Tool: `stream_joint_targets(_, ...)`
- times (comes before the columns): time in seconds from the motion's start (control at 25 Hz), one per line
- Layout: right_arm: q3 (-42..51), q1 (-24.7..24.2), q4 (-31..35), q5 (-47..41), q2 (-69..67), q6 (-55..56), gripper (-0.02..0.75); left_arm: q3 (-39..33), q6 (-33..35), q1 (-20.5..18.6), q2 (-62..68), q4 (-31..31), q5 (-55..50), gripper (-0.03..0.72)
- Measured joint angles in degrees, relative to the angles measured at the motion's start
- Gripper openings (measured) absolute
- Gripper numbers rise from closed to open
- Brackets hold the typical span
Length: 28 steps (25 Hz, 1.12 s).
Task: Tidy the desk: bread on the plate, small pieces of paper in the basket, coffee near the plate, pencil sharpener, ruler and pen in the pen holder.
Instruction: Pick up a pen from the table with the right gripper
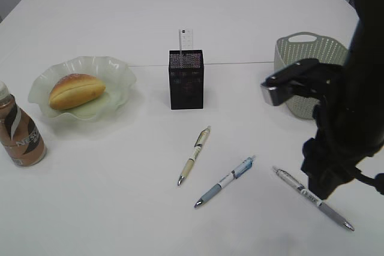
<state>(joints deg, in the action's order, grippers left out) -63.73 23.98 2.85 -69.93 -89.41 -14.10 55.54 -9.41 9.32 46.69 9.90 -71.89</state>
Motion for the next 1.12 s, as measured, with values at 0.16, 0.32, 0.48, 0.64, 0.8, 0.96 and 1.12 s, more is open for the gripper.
stream_joint_targets(0.16,4.1,-5.8,1.8,6.0,-0.1,-3.4,0.396,0.0,0.0,0.0,0.0,0.0,0.0,0.497)
stream_joint_targets(0.32,4.1,-7.2,2.8,12.7,-0.7,-6.4,0.396,0.0,0.0,0.0,0.0,0.0,0.0,0.497)
stream_joint_targets(0.48,4.1,-7.2,4.2,14.2,-2.0,-9.1,0.396,0.0,0.0,0.0,0.0,0.0,0.0,0.497)
stream_joint_targets(0.64,4.1,-7.2,4.5,15.1,-5.4,-9.6,0.396,0.0,0.0,0.0,0.0,0.0,0.0,0.497)
stream_joint_targets(0.8,4.1,-7.2,4.6,18.4,-9.4,-9.7,0.396,0.0,0.0,0.0,0.0,0.0,0.0,0.497)
stream_joint_targets(0.96,2.7,-7.2,4.6,21.4,-13.3,-9.8,0.398,0.0,0.0,0.0,0.0,0.0,0.0,0.497)
stream_joint_targets(1.12,0.4,-7.2,1.6,21.6,-16.0,-8.9,0.438,0.0,0.0,0.0,0.0,0.0,0.0,0.497)
